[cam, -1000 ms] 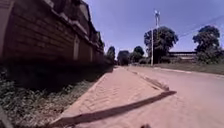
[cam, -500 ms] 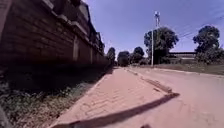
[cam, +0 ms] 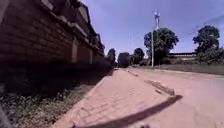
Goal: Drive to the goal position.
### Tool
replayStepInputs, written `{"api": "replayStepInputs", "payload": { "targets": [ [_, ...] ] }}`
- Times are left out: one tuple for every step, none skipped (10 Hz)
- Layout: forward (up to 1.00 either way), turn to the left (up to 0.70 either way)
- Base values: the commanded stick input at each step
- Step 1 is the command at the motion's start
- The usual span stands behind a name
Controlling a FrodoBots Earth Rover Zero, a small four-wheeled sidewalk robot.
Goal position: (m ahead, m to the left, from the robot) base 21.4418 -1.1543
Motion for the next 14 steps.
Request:
{"api": "replayStepInputs", "payload": {
  "targets": [
    [0.3, 0.0],
    [0.3, 0.0],
    [0.3, 0.0],
    [0.3, 0.0],
    [0.3, 0.0],
    [0.3, 0.0],
    [0.3, 0.0],
    [0.3, 0.0],
    [0.3, 0.0],
    [0.3, 0.0],
    [0.3, 0.0],
    [0.3, 0.0],
    [0.3, 0.0],
    [0.3, 0.0]
  ]
}}
